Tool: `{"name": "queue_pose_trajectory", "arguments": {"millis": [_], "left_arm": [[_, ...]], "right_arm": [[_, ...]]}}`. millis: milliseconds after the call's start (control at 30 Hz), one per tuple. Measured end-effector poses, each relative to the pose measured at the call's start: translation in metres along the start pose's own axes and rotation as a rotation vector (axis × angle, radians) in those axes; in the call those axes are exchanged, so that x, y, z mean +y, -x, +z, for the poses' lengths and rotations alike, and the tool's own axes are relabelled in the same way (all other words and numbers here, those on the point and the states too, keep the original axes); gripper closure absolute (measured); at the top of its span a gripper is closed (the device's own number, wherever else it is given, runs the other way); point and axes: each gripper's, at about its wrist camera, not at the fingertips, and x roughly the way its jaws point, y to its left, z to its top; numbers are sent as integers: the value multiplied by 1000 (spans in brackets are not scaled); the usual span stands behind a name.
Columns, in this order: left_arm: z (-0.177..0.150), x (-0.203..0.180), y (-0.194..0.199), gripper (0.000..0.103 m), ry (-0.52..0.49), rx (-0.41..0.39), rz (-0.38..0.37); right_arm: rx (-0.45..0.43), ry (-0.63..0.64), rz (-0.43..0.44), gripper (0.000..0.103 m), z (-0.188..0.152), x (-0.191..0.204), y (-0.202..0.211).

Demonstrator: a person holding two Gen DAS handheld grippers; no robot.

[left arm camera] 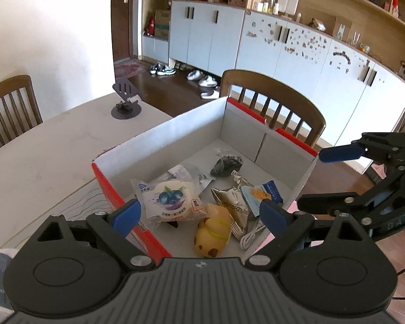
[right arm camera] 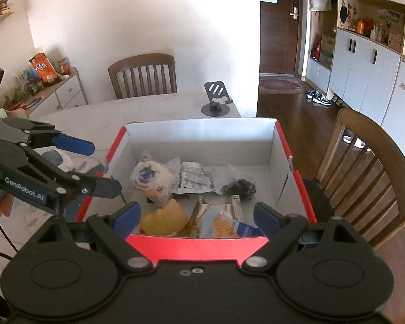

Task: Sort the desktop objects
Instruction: 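Withdraw both grippers from the box toward the remaining items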

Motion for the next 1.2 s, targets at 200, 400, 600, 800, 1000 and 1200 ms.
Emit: {"name": "queue_pose_trajectory", "arguments": {"millis": [200,400,600,800,1000,1200], "left_arm": [[-9,7,23,8,13,-29,-6],[-23,22,47,8,36,-53,-13],[-40,43,71,8,72,-85,29],[-57,67,99,8,104,-132,70],[-81,94,130,8,130,-180,149],[-107,120,156,8,148,-196,200]], "right_arm": [[-10,-8,21,12,1,18,6],[-21,-13,32,11,2,41,8],[-37,-11,37,11,8,68,6],[-53,4,38,11,16,97,0],[-62,16,51,11,21,130,-9],[-51,41,74,11,27,170,-24]]}}
